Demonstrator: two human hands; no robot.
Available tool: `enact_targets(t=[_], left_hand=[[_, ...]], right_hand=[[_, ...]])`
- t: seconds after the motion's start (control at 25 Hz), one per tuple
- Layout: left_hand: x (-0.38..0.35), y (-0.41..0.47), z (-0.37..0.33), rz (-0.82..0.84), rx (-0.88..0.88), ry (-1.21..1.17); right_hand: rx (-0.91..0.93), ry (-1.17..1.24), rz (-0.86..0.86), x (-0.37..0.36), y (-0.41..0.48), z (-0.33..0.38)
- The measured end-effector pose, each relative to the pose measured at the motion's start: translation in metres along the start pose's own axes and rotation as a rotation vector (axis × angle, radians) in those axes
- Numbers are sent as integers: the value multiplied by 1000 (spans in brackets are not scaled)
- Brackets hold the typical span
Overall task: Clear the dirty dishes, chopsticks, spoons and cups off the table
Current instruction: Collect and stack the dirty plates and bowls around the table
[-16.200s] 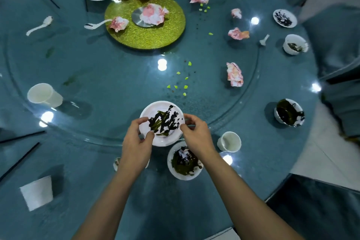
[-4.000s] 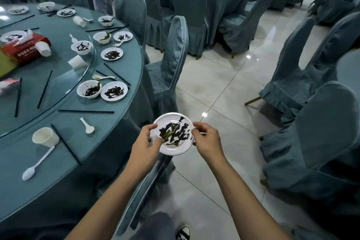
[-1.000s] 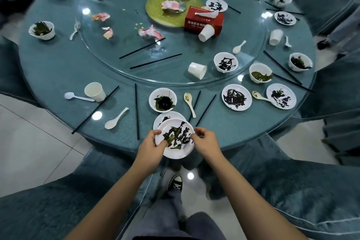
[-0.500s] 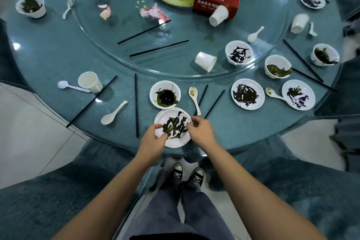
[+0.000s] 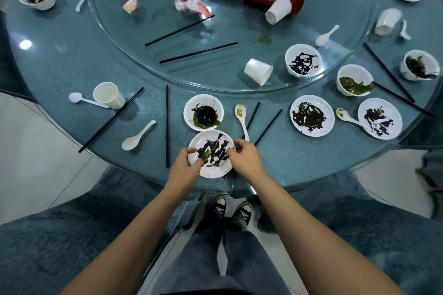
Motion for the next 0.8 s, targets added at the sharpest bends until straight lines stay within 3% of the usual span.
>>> enact_targets(t=[0.8], left_hand=[[-4,3,4,-2,-49,-96]], right_hand=[[5,41,-41,1,4,-5]])
Point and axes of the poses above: each hand's wrist, its own y-axis towards the middle knuckle, its own x-axis out of the back of the hand, z = x × y, the point moved 3 cm from there along y, towards the middle knuckle, and after that the axes turned 13 degrees about z, right-handed, at the moved point
